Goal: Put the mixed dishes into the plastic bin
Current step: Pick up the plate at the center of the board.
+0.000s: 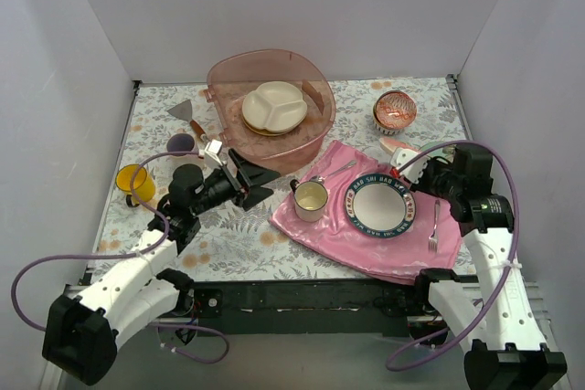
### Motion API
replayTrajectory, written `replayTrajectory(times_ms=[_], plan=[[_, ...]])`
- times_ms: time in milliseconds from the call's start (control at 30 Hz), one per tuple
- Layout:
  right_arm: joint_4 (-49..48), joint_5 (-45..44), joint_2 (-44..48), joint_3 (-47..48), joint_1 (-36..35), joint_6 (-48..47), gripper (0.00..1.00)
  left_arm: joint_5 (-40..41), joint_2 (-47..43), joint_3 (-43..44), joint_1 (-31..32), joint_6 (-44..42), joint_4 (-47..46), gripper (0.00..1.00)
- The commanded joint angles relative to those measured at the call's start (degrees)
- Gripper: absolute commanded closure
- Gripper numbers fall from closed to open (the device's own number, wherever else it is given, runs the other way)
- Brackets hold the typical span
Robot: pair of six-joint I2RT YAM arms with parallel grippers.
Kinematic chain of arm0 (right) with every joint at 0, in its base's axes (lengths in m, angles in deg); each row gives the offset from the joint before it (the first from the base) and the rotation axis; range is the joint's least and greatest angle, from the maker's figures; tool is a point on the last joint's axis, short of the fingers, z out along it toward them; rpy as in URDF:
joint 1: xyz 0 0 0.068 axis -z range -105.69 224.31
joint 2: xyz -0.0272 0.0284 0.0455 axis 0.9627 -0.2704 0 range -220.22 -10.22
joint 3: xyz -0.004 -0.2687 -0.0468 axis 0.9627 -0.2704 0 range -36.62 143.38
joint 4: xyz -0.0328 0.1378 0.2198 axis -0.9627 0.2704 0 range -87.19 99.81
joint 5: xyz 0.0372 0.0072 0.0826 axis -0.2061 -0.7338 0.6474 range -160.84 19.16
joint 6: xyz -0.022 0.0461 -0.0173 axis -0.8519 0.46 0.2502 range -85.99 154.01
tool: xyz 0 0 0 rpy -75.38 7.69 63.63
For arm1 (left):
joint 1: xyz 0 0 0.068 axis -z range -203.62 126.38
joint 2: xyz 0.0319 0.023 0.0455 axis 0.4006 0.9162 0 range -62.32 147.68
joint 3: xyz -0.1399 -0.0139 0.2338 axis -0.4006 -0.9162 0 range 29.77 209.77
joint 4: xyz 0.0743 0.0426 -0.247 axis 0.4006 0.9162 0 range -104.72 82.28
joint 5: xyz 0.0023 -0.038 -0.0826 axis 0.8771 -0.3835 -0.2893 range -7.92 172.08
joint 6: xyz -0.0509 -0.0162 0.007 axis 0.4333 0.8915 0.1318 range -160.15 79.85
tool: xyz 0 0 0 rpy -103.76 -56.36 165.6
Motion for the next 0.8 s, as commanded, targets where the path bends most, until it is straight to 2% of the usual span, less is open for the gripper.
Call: replayTrajectory(times_ms=[0, 200, 367, 767], plan=[[-3.6, 7.4, 1.6, 6.5, -1.6, -3.1, 0.99, 6.8, 5.1, 4.3, 7.0, 11.7, -1.8, 0.02], [-0.3, 13.2, 1.4, 9.7, -4.5, -5.4, 0.99, 14.0, 12.3, 10.9, 14.3, 18.3, 2.9, 0.02], [0.5, 15.5, 2.2, 10.2, -6.7, -8.5, 0.99, 17.1, 18.4, 15.8, 18.4, 23.4, 3.0, 0.02], [0.8, 18.9, 4.2, 9.4, -8.9, -9.8, 0.99, 21.1, 28.8, 22.6, 22.0, 30.0, -1.2, 0.02]])
